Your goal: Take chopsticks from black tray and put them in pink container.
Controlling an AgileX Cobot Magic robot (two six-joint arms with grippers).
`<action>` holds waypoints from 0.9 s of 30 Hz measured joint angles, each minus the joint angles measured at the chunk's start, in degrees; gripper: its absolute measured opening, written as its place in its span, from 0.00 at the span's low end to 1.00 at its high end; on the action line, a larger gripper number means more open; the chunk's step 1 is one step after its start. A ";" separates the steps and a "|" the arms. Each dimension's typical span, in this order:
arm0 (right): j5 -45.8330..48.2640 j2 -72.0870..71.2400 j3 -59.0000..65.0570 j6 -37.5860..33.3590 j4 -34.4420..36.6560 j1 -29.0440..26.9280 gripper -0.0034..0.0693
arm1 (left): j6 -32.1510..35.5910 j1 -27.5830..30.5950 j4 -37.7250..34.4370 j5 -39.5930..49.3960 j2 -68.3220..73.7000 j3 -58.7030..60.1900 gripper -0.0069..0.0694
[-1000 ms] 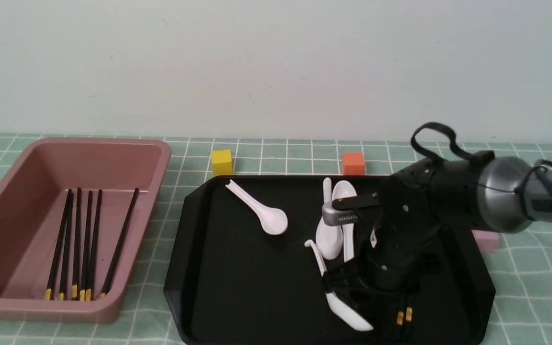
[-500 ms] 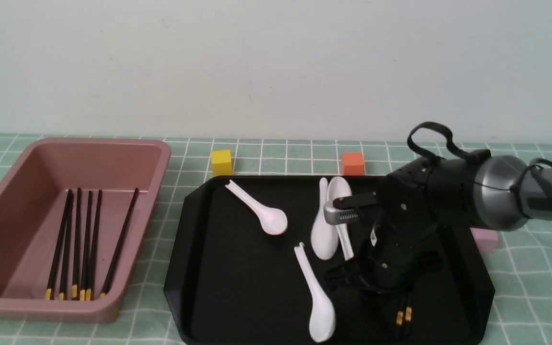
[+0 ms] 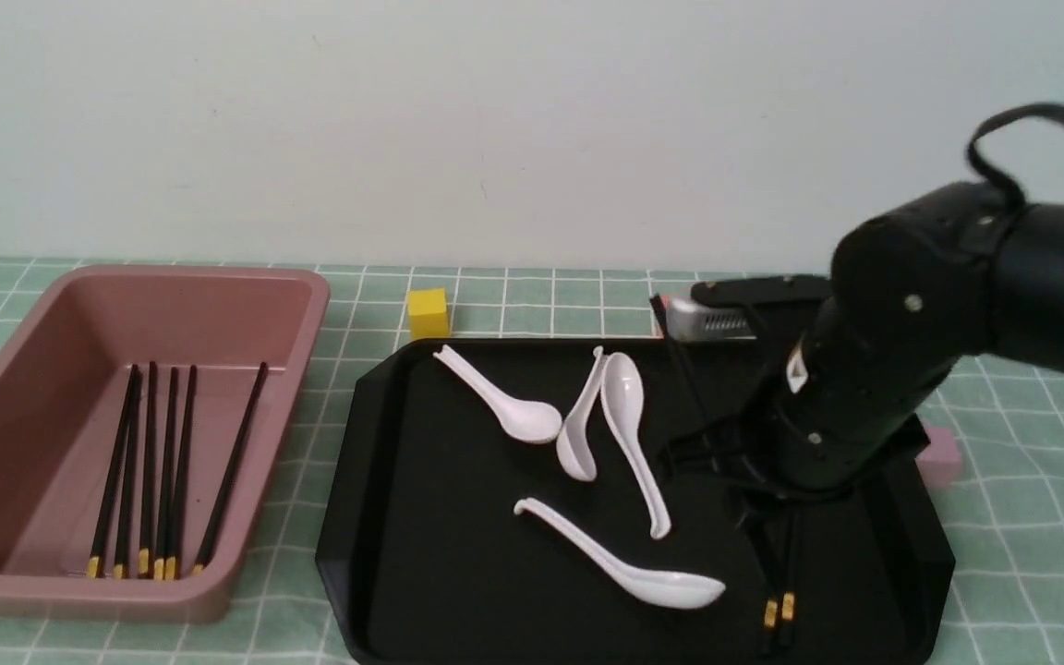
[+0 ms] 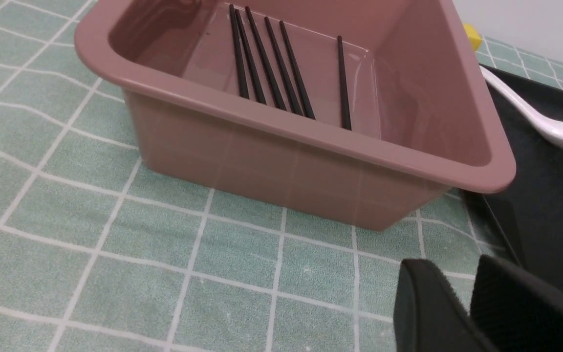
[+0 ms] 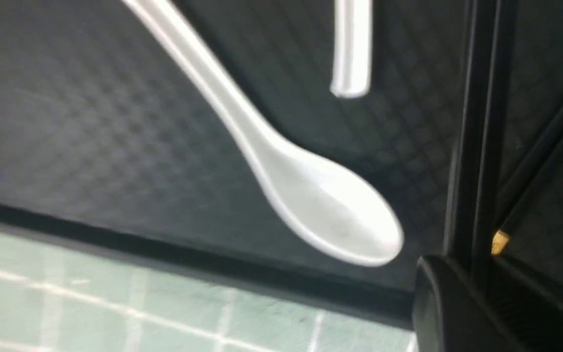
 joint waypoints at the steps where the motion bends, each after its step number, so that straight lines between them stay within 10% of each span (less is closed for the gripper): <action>1: -0.32 -1.00 -0.58 0.00 1.08 0.00 0.20 | 0.00 0.00 0.00 0.00 0.00 0.00 0.31; 17: -26.07 16.72 -25.83 -34.00 39.46 17.95 0.20 | 0.00 0.00 0.00 0.00 0.00 0.00 0.32; 27: -46.75 32.35 -31.88 -45.27 49.73 23.77 0.22 | 0.00 0.00 0.00 0.00 0.00 0.00 0.32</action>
